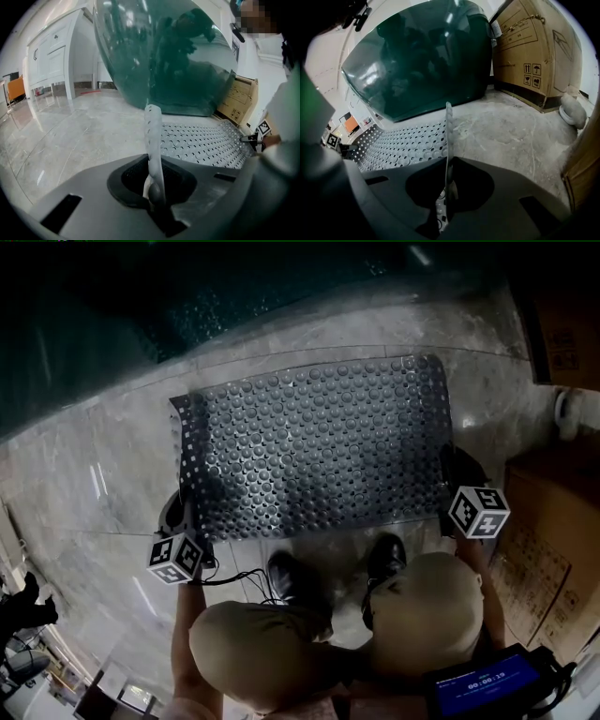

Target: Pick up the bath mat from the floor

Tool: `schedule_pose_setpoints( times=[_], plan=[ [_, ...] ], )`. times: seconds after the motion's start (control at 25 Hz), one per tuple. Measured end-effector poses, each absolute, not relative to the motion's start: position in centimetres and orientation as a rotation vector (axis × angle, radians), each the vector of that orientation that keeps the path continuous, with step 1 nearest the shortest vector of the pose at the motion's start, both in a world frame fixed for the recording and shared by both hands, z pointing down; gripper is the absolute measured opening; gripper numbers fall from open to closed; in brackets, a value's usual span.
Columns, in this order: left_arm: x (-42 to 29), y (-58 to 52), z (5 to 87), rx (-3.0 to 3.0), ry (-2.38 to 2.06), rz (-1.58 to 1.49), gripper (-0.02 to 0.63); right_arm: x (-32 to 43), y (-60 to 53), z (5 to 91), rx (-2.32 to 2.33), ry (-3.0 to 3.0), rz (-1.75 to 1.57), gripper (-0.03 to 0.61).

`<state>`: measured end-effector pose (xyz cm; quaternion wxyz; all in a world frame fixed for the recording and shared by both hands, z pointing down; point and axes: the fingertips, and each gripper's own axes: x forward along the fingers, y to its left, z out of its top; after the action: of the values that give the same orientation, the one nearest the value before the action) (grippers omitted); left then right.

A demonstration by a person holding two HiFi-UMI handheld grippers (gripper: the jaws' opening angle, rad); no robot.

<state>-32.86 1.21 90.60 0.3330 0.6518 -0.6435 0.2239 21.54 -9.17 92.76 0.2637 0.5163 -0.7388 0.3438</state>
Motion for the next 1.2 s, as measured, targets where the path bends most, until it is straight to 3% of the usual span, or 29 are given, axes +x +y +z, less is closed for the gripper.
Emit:
schedule_pose_setpoints(
  times=[1.2],
  plan=[
    [-25.5, 1.2, 83.7, 1.821, -1.491, 0.483, 0.040, 14.3, -7.4, 84.5, 1.296, -2.064, 0.856, 0.028]
  ],
)
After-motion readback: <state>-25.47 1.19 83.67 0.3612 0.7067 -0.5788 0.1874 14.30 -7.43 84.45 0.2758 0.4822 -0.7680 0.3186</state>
